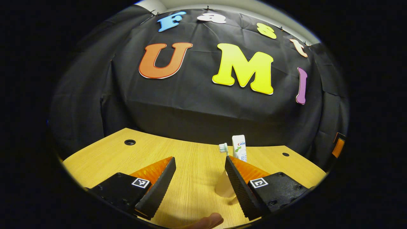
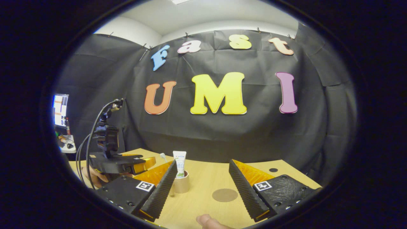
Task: Put the toothbrush and toothpaste on the desktop into the cup, then pick up the cup and place it on the coaster on the desktop.
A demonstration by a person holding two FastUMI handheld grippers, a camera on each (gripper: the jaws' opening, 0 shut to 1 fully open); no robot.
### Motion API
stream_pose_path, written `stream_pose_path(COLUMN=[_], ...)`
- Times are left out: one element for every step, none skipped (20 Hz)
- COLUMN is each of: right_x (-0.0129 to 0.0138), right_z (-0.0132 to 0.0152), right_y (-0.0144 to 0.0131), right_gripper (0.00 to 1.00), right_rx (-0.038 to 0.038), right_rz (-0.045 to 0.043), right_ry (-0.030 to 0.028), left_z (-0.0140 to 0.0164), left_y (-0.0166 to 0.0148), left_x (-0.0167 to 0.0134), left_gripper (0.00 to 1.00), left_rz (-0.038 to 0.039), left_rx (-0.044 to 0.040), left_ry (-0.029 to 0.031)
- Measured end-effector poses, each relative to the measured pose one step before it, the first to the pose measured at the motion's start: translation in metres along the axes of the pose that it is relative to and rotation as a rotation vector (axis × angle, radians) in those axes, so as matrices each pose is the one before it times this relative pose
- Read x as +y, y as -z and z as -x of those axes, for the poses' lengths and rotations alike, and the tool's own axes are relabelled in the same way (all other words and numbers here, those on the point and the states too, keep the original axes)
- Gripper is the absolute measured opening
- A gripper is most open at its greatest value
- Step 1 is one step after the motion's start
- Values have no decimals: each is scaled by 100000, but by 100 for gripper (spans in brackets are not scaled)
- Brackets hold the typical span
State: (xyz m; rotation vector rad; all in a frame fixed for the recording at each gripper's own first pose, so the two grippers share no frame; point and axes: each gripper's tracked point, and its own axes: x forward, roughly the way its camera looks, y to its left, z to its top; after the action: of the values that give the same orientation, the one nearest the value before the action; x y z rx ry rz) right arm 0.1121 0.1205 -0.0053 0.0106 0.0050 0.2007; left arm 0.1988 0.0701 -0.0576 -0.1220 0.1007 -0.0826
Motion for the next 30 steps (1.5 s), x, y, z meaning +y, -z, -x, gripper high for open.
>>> stream_pose_path(right_x=[-448,-422,-298,-256,-336,-406,-507,-525,-598,-768,-755,-724,-804,-922,-877,-665,-696,-698,-726,-517,-104,178,-179,-860,-550,-217,-26,-321,-410,-293], right_z=[900,826,830,689,574,616,472,571,496,426,311,248,261,282,333,295,147,190,174,42,93,166,-88,-66,18,-97,-216,-281,-284,-316], right_y=[-226,-354,-155,-128,-40,-49,47,18,155,192,270,205,182,130,211,128,132,145,291,233,540,499,601,617,359,557,595,482,435,328], right_gripper=[98,98,98,98,98,98,98,98,98,98,98,97,97,98,98,98,98,98,98,99,98,98,99,97,97,97,96,96,96,96], right_rx=[-1078,-918,-888,-515,-421,-369,-155,-350,-88,107,267,318,363,258,403,96,109,107,133,469,1035,1366,1336,1067,695,1032,1091,1093,897,828], right_rz=[320,33,-361,-652,-367,-113,270,-26,-489,-784,-1016,-976,-465,-319,-1006,-1120,-702,16,531,447,-810,-981,-255,-587,-1372,-1608,-1128,-179,325,204], right_ry=[103,382,-68,-77,-58,34,265,149,425,792,467,336,782,1142,963,455,619,706,943,429,-1281,-2644,-1025,1274,672,-298,-364,277,795,428], left_z=[301,307,189,217,9,-35,-100,-139,-172,-272,-305,-286,-233,-429,-469,-298,-321,-155,-327,-217,-278,-433,-282,-70,-228,-809,-510,-497,-226,-109], left_y=[-544,-719,-664,-526,-318,-61,86,142,-22,-120,111,106,160,425,344,556,560,561,609,924,778,513,525,215,126,309,395,762,120,-44], left_x=[-307,-433,-451,-560,-783,-987,-545,-179,-197,-305,-351,-422,-448,-329,-249,-107,-329,-420,-233,-194,-133,-348,-342,-322,-503,-205,-443,-254,311,98], left_gripper=[98,98,98,98,98,97,97,97,98,98,98,97,98,97,97,97,98,100,98,98,98,98,98,97,97,96,95,94,100,95], left_rz=[-1598,-2382,-2261,-2023,-312,1173,651,-904,-1618,-1842,-1405,-1135,-505,59,399,-229,1,147,576,1348,1906,1958,1238,722,335,41,-370,-200,-1855,-1774], left_rx=[-439,-701,-567,216,814,2308,2800,2418,1632,1944,2611,2815,2994,3336,3687,3986,4075,4649,4582,4753,5226,4194,4003,3195,2335,2392,2694,3722,2175,975], left_ry=[-394,-488,89,543,2465,2553,950,-612,-535,-214,209,627,539,-130,-554,-566,-163,226,406,-57,-751,215,148,-158,487,1210,552,473,-2952,-885])
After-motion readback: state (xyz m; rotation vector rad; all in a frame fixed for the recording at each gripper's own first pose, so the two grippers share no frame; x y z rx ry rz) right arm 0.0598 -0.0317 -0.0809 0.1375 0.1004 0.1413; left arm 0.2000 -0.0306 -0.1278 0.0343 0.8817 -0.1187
